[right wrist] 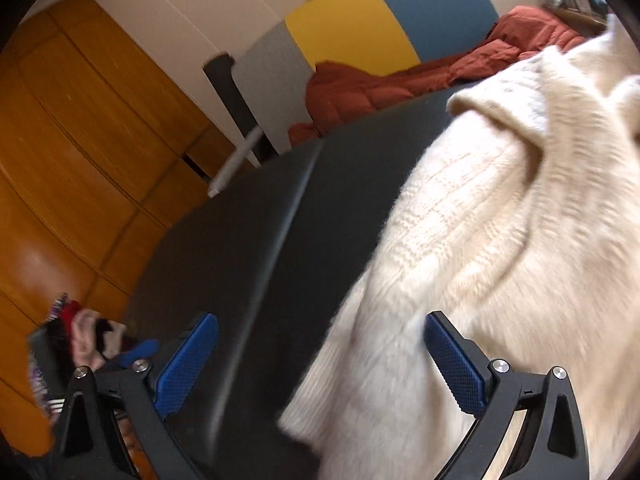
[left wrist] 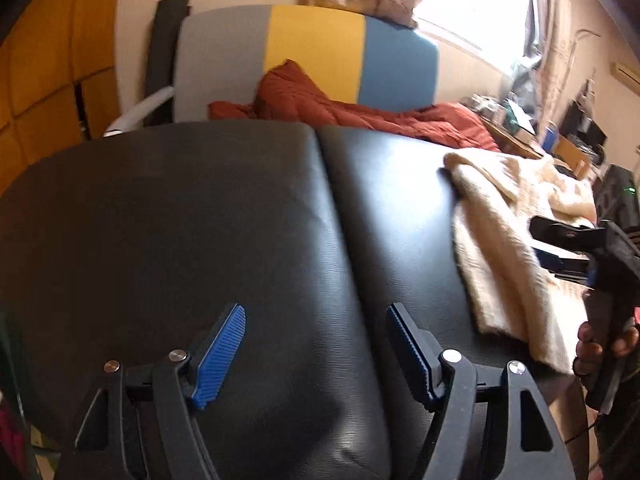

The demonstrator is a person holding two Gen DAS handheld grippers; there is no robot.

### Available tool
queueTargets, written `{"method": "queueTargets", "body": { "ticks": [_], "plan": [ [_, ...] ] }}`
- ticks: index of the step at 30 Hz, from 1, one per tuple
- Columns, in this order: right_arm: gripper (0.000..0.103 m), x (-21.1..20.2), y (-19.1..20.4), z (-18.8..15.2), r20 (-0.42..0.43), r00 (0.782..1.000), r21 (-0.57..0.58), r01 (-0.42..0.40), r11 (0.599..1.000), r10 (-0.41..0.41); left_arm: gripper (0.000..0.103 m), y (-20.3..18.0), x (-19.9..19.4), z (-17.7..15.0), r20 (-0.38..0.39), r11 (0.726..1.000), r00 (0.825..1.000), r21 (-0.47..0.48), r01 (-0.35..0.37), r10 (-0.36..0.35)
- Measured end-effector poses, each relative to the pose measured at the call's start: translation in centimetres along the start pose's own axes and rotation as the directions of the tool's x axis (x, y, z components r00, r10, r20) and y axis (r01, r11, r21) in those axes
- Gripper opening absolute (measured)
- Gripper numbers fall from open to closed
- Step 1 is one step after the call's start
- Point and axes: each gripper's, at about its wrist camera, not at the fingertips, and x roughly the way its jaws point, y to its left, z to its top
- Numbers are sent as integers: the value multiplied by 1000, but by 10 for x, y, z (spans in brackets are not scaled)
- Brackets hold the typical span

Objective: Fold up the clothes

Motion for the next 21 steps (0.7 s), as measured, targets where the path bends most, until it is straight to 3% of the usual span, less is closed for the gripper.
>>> {"method": "queueTargets", "body": {
  "ticks": [3,9,13,15,21],
  "plan": [
    [103,-34,-1,-15,42,999,4,24,1000,-24,73,-21,9,6,-23,997,998,45,66,-65],
    [103,-88,-26,-39,88,983,71,156,985,-162,63,-79,53,28,-98,977,991,182,108,-91],
    [103,-103,-45,-44,110,972,122,192,974,-206,62,-114,81,41,-144,961,985,245,131,-97],
    [103,-103,-55,-40,115,969,145,200,969,-217,56,-125,98,46,-171,955,982,267,130,-85],
    [103,-89,-89,-33,97,972,187,195,963,-216,56,-140,125,56,-199,956,977,265,128,-75]
  ]
}}
